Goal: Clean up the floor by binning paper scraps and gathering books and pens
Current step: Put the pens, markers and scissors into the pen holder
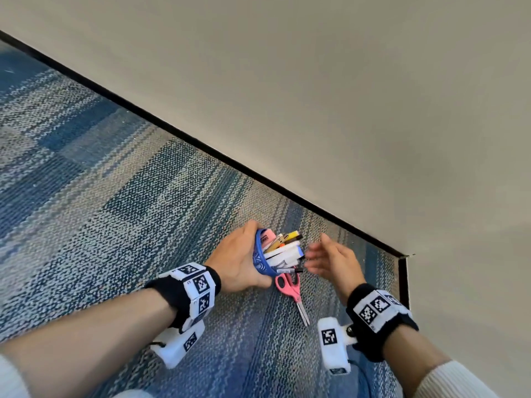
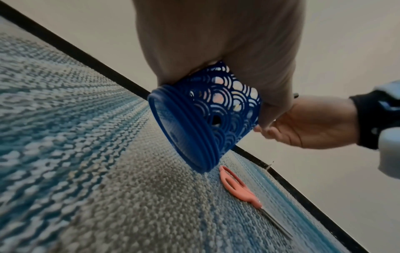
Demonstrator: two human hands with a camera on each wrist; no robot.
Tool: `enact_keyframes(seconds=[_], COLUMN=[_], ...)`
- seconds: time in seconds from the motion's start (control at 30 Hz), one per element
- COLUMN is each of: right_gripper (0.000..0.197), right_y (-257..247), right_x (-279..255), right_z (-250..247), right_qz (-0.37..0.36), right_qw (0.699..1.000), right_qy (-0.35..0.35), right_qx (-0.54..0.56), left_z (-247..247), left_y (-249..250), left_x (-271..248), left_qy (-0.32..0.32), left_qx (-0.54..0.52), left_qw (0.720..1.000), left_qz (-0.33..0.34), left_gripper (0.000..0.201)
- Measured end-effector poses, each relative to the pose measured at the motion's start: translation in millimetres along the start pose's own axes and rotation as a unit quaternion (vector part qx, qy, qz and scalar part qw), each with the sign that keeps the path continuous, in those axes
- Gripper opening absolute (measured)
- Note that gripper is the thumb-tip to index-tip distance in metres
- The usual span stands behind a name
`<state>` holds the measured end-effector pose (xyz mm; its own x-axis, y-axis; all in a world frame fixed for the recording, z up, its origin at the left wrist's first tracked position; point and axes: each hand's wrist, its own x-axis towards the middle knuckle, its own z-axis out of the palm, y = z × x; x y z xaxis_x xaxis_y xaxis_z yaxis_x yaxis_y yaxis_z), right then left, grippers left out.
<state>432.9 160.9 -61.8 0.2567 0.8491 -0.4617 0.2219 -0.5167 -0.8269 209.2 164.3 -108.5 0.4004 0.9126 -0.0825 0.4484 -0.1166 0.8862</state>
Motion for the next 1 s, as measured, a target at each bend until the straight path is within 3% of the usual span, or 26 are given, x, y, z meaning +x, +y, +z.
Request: enact_keyframes(seconds=[0.07, 0.1, 0.13, 0.17, 0.2, 0.23, 0.47, 0.53, 0.6, 0.67, 0.7, 0.73, 0.8, 0.93, 1.0], right_gripper=[0.031, 0.025, 0.024, 0.037, 0.053, 0.065, 0.052, 0.036, 0.022, 0.025, 0.026, 0.027, 0.029, 0.023, 0.021], right_y=[17.0, 26.1, 36.3, 48.7, 61.5, 72.5, 81.3, 61.8, 34.2, 0.2, -18.2, -34.9, -59.0, -72.3, -73.4], right_x=[4.2, 6.3, 6.3, 5.7, 4.0, 0.7, -0.1, -5.2, -11.3, -21.4, -31.0, -42.0, -66.7, -92.6, -90.7], right_z=[1.1, 0.6, 2.0, 4.7, 8.8, 14.5, 3.2, -9.3, -23.7, -36.9, -41.2, -42.2, -40.1, -31.8, -34.2], right_qz=[-0.003, -0.038, -0.078, -0.108, -0.12, -0.124, -0.089, -0.088, -0.123, -0.166, -0.184, -0.201, -0.244, -0.3, -0.327], right_qw=[0.997, 0.975, 0.92, 0.852, 0.8, 0.774, 0.808, 0.857, 0.91, 0.954, 0.971, 0.976, 0.969, 0.948, 0.926], right_qy=[-0.015, -0.019, -0.032, -0.055, -0.081, -0.1, -0.053, -0.016, 0.063, 0.119, 0.112, 0.081, 0.011, -0.061, -0.036], right_qx=[-0.078, -0.219, -0.383, -0.509, -0.582, -0.613, -0.581, -0.507, -0.39, -0.218, -0.108, -0.015, 0.038, -0.09, -0.186], left_z=[1.9, 2.6, 3.7, 4.6, 5.6, 6.2, 7.7, 7.5, 6.9, 5.2, 3.4, 1.4, -5.1, -18.6, -24.1], left_y=[-1.8, -2.6, -3.6, -4.1, -4.3, -4.6, -11.4, -8.3, -3.5, 5.3, 12.8, 21.1, 43.3, 88.8, 108.5], left_x=[0.3, 0.5, 1.3, 1.9, 2.7, 2.5, 0.3, 0.6, 0.7, 1.4, 2.9, 3.2, 6.4, 16.6, 22.5], left_qy=[0.0, 0.003, 0.004, 0.005, 0.005, 0.002, -0.02, -0.022, -0.024, -0.035, -0.046, -0.061, -0.086, -0.094, -0.093], left_qx=[-0.002, -0.004, -0.005, -0.003, 0.003, 0.01, 0.045, 0.056, 0.066, 0.077, 0.086, 0.092, 0.085, 0.051, 0.038], left_qw=[1.0, 1.0, 1.0, 1.0, 1.0, 1.0, 0.998, 0.998, 0.997, 0.996, 0.995, 0.994, 0.992, 0.991, 0.99], left_qz=[-0.003, -0.006, -0.011, -0.014, -0.015, -0.015, -0.028, -0.026, -0.026, -0.019, -0.01, 0.002, 0.031, 0.086, 0.1], left_gripper=[0.081, 0.081, 0.082, 0.082, 0.082, 0.083, 0.076, 0.075, 0.076, 0.077, 0.077, 0.076, 0.075, 0.072, 0.069])
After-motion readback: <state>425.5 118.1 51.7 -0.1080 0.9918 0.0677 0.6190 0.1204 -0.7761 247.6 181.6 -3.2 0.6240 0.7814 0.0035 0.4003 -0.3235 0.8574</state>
